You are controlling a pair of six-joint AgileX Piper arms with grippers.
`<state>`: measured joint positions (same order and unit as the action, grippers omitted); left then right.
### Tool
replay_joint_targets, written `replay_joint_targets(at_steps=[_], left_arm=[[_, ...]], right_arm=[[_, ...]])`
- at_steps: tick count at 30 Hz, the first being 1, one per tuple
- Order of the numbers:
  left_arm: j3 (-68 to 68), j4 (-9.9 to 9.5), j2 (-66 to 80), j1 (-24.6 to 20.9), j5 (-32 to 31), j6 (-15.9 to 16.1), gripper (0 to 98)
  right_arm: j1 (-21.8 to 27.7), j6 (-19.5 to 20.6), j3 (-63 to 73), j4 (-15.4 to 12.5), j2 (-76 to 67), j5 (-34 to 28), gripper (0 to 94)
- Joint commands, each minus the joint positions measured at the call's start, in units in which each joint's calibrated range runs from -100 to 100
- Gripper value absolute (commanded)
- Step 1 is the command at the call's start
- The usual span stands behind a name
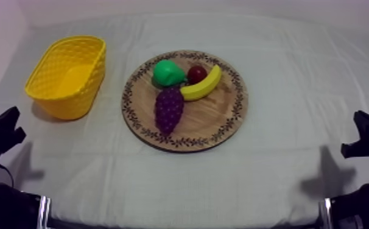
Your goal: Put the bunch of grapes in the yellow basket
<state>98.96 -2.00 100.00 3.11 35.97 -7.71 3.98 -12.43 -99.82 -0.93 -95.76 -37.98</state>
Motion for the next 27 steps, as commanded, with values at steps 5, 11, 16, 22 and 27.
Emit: replay_joint_targets(at_steps=[5,11,16,22,27], left_arm=[[-0.05,0.17,-1.05,0.22,-1.47,1.82,0.0],[-5.88,0.08,-8.03,0.76,-2.35,2.49,0.0],[-14.75,-0.01,-16.75,2.34,-2.48,3.2,0.0],[-25.4,-0.15,-27.4,4.68,-3.0,3.75,0.0],[-34.29,-0.04,-36.85,6.47,-3.06,4.54,0.0]], right_arm=[[0.0,0.0,0.04,-0.02,0.0,0.0,0.3],[0.0,0.0,0.04,-0.02,0.0,0.0,0.3],[0.0,0.0,0.04,-0.02,0.0,0.0,0.3],[0.0,0.0,0.04,-0.02,0.0,0.0,0.3],[0.0,0.0,0.04,-0.02,0.0,0.0,0.3]])
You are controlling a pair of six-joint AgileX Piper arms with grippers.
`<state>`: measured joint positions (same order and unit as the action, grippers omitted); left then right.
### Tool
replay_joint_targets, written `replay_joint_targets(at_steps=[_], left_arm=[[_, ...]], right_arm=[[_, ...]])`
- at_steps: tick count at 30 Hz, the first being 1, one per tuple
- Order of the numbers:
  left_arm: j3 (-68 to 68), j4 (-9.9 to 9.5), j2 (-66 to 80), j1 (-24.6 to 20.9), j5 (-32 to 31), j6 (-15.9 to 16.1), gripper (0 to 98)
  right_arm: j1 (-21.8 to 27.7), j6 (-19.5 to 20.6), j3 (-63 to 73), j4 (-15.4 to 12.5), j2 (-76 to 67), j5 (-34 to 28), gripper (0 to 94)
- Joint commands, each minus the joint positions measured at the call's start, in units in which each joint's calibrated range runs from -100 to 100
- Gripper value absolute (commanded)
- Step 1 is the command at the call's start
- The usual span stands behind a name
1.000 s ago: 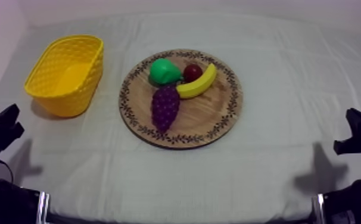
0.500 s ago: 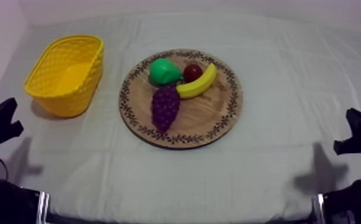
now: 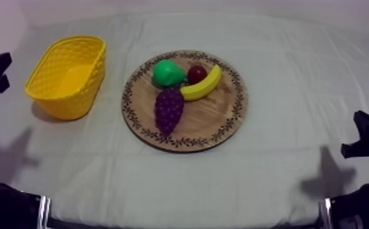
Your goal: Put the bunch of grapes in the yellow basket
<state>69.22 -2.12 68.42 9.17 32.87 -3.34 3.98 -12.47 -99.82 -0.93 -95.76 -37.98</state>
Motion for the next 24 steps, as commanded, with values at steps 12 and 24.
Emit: replay_joint_targets(at_steps=[12,24], left_arm=[[-27.38,0.1,-27.22,6.29,8.46,5.17,0.0],[-41.14,-2.16,-40.13,14.65,14.4,7.42,0.0]], right_arm=[[0.0,0.05,0.04,-0.02,0.0,0.0,0.3],[0.0,0.04,0.04,-0.02,0.0,0.0,0.3]])
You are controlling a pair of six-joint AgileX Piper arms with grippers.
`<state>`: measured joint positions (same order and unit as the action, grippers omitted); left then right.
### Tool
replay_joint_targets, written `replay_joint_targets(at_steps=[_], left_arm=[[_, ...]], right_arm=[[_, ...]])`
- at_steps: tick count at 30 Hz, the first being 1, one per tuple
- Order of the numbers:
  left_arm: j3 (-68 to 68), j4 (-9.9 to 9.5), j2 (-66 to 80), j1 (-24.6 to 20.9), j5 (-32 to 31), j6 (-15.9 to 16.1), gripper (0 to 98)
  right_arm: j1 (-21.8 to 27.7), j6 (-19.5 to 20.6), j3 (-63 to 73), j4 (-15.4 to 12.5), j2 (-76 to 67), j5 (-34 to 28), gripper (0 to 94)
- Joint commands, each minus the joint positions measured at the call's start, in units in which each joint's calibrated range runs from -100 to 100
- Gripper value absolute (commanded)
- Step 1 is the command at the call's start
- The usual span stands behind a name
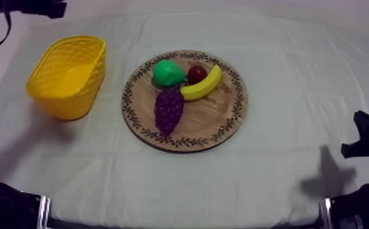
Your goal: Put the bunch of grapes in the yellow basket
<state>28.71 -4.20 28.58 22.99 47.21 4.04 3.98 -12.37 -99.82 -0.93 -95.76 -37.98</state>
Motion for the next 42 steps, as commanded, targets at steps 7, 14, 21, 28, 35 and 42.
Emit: replay_joint_targets(at_steps=[7,14,21,28,35,42], left_arm=[[-9.4,-0.22,-8.9,4.1,7.2,0.51,0.0],[-19.88,-0.39,-22.55,7.34,16.01,2.25,0.0],[-27.48,-0.27,-34.65,9.2,22.19,3.85,0.0],[-27.82,-0.08,-41.21,9.84,21.93,4.25,0.0],[-26.05,0.11,-42.58,10.11,21.24,3.19,0.0],[-22.26,0.01,-43.04,10.93,22.05,-8.74,0.2]], right_arm=[[0.0,-0.04,0.04,-0.02,0.0,0.0,0.3],[0.0,-0.05,0.04,-0.02,0.0,0.0,0.3],[0.0,-0.04,0.04,-0.02,0.0,0.0,0.3],[0.0,-0.06,0.04,-0.02,0.0,0.0,0.3],[0.0,-0.06,0.04,-0.02,0.0,0.0,0.3],[0.0,-0.06,0.04,-0.02,0.0,0.0,0.3]])
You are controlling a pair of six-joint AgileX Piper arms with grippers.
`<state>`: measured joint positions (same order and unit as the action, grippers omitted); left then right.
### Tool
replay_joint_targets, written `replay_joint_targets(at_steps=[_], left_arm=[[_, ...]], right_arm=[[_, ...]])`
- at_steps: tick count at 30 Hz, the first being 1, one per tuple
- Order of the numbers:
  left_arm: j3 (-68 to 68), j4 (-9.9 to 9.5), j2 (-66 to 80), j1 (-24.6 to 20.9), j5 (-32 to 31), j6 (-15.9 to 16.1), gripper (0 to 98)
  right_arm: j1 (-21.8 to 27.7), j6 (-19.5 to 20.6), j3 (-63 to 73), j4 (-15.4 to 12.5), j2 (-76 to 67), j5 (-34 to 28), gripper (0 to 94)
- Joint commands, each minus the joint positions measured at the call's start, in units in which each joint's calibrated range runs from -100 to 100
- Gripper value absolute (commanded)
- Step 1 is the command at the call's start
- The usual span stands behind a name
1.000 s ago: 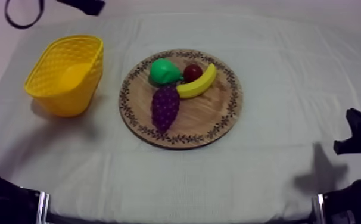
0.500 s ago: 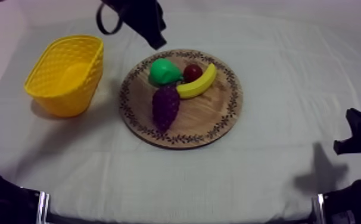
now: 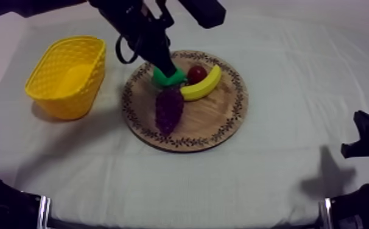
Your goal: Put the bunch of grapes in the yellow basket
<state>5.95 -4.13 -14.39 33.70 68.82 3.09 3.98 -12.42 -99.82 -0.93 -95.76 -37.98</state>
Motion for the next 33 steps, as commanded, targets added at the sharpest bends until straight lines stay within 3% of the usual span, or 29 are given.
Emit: replay_joint_targets(at_steps=[1,5,9,15,22,26,33], left_arm=[[0.73,-0.15,-0.2,0.55,1.18,-11.33,0.3],[-0.25,0.48,-1.05,1.09,7.0,-22.44,0.7],[-2.65,1.45,-1.97,0.97,13.95,-29.05,0.8],[-4.43,2.75,-2.71,0.93,16.58,-31.76,0.9],[-2.13,3.45,-3.01,0.91,14.28,-31.57,3.8],[-0.02,4.86,-2.49,0.54,11.87,-30.71,20.0],[3.66,5.34,-1.36,0.02,10.78,-31.52,68.5]], right_arm=[[0.0,-0.01,0.04,-0.02,0.0,0.0,0.3],[0.0,-0.01,0.04,-0.02,0.0,0.0,0.3],[0.0,-0.01,0.04,-0.02,0.0,0.0,0.3],[0.0,-0.01,0.04,-0.02,0.0,0.0,0.3],[0.0,-0.01,0.04,-0.02,0.0,0.0,0.3],[0.0,-0.01,0.04,-0.02,0.0,0.0,0.3],[0.0,-0.01,0.04,-0.02,0.0,0.0,0.3]])
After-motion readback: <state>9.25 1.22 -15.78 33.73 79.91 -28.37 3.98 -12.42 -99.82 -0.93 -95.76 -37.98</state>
